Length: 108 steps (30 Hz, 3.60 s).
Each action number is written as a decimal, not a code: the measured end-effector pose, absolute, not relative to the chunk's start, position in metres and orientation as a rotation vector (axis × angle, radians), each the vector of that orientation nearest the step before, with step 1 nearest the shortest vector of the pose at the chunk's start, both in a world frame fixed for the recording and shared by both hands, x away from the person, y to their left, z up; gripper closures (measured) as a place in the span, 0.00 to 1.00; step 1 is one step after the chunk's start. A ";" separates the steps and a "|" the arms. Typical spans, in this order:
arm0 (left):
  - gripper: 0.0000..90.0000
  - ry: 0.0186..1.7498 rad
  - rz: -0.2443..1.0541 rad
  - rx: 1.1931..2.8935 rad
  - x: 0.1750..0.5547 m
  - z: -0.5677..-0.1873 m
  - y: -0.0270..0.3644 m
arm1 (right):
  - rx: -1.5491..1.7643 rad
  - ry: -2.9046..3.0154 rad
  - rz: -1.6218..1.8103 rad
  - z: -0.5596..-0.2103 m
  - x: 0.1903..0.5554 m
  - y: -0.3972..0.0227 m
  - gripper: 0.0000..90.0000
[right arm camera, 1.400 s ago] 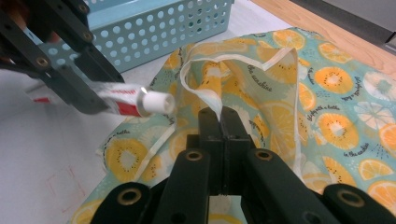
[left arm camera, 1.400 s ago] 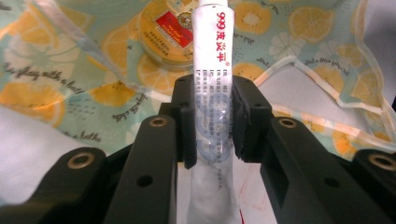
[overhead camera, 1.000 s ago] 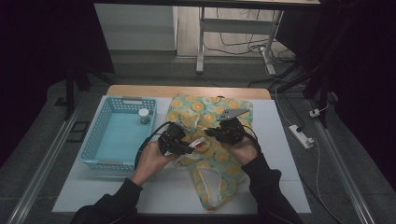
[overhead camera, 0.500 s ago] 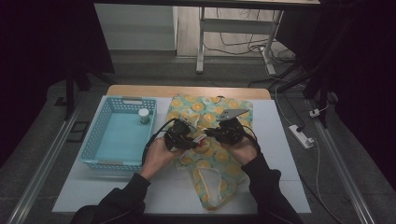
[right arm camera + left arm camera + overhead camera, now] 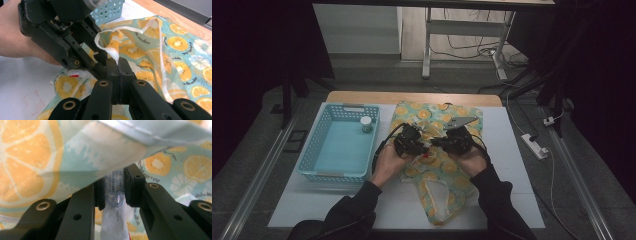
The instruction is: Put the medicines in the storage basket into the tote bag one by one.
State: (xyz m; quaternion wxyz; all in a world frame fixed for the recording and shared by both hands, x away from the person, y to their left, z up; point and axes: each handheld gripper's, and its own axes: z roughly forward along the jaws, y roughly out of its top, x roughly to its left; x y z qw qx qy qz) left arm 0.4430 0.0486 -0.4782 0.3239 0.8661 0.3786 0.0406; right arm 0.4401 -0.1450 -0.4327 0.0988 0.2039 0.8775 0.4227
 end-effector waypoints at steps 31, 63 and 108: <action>0.67 1.015 0.148 2.202 0.464 -0.490 0.041 | 0.614 2.591 1.243 -0.435 0.442 -0.145 1.00; 0.12 0.963 0.041 2.162 0.424 -0.461 0.091 | 0.611 2.597 1.240 -0.436 0.441 -0.144 1.00; 0.00 1.132 0.258 2.089 0.434 -0.451 0.226 | 0.612 2.607 1.227 -0.437 0.442 -0.145 1.00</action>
